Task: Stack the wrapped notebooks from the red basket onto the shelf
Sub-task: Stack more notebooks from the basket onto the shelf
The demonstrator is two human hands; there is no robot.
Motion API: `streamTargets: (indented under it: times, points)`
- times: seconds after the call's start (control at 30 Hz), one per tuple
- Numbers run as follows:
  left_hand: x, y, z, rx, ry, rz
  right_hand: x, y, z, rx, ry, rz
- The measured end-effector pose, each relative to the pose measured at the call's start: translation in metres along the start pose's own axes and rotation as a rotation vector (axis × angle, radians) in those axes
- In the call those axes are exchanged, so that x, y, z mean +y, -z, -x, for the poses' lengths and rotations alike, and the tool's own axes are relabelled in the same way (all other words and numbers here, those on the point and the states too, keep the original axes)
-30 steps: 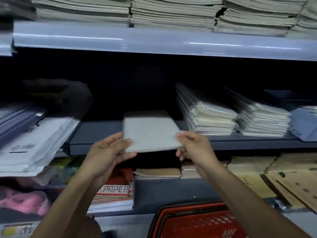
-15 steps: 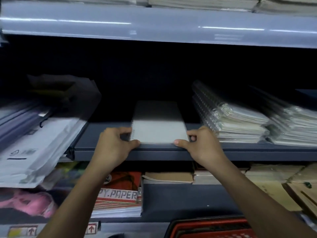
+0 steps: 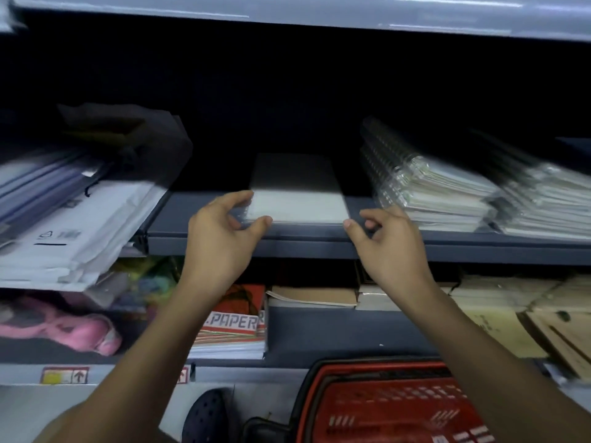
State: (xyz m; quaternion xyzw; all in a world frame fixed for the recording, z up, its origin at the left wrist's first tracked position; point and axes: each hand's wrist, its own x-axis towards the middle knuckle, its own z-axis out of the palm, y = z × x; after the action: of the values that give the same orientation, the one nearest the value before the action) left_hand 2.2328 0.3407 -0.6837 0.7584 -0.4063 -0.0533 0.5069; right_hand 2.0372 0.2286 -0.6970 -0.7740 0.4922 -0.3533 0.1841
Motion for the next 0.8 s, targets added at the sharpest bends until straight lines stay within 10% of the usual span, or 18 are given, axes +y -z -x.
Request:
streamTargets:
  times: [0.2,0.37,0.8]
  points:
    - [0.003,-0.021,0.054,-0.027,-0.03,0.222,0.02,0.031,0.045,-0.053,-0.053,-0.161]
    - [-0.027,-0.065,0.139,-0.353,0.004,0.143,0.071,0.055,0.094,-0.215,-0.134,-0.106]
    - [-0.081,-0.155,0.256,-1.112,0.348,-0.416,0.214,0.015,0.26,-0.562,-1.029,-0.097]
